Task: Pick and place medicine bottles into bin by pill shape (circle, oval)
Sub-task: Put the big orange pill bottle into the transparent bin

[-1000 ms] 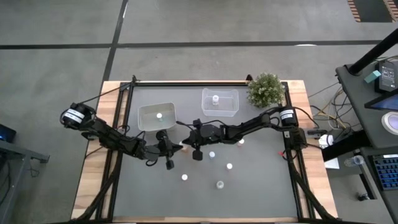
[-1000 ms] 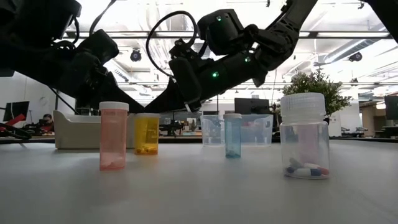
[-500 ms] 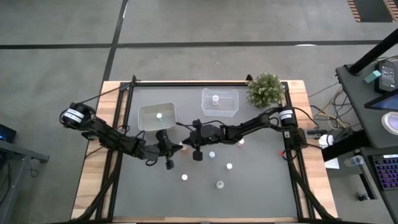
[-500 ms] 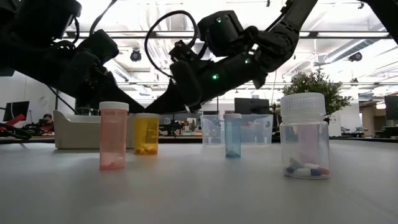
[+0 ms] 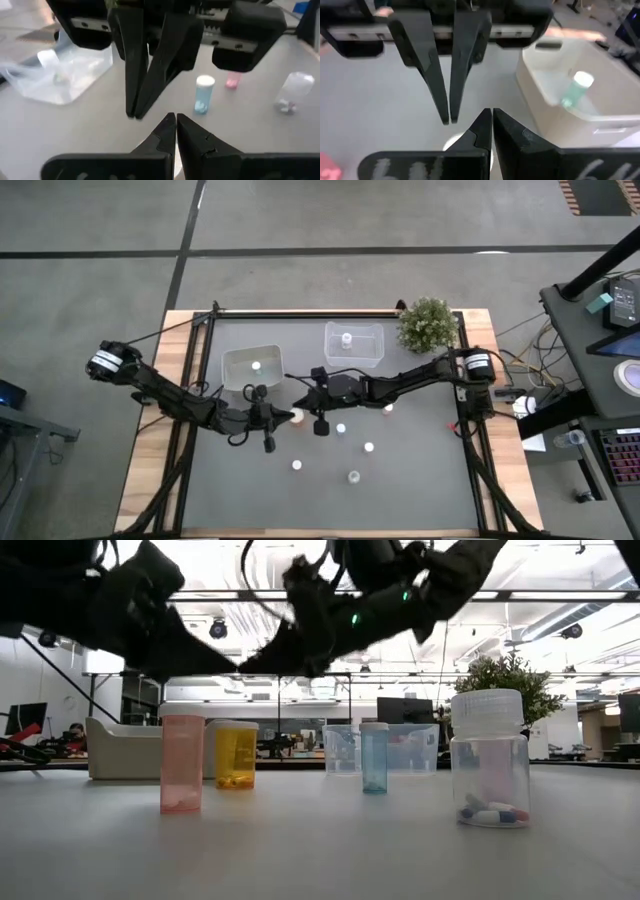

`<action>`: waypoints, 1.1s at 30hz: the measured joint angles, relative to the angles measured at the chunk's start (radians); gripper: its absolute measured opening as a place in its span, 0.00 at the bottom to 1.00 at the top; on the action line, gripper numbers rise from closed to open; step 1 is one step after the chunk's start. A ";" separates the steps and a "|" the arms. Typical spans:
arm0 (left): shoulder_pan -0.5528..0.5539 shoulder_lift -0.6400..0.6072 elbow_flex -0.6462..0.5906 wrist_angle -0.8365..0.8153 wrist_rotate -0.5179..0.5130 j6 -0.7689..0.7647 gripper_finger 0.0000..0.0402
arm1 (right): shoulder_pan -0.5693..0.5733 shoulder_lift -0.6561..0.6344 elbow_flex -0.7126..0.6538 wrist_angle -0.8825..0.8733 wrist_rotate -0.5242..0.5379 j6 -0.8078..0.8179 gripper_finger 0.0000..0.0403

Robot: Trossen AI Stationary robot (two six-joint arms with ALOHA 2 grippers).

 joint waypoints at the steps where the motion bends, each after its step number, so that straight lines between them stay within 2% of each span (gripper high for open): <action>1: -0.001 -0.016 0.002 0.000 0.000 0.008 0.00 | 0.003 -0.020 0.000 -0.024 0.001 -0.006 0.02; 6: -0.002 -0.087 0.015 -0.003 0.000 0.052 0.00 | 0.040 -0.124 -0.028 -0.154 0.095 -0.056 0.02; 11: -0.002 -0.142 0.059 -0.084 -0.002 0.109 0.00 | 0.092 -0.273 -0.132 -0.199 0.210 -0.078 0.02; 16: 0.000 -0.170 0.167 -0.250 -0.002 0.163 0.00 | 0.113 -0.431 -0.270 -0.205 0.213 -0.032 0.02; 21: 0.000 -0.170 0.303 -0.539 -0.002 0.182 0.00 | 0.112 -0.555 -0.366 -0.205 0.210 0.046 0.02; 27: 0.000 -0.194 0.410 -0.723 -0.002 0.216 0.00 | 0.114 -0.604 -0.385 -0.227 0.208 0.119 0.02; 33: 0.000 -0.273 0.416 -0.732 -0.024 0.449 0.00 | 0.116 -0.545 -0.349 -0.230 0.208 0.179 0.09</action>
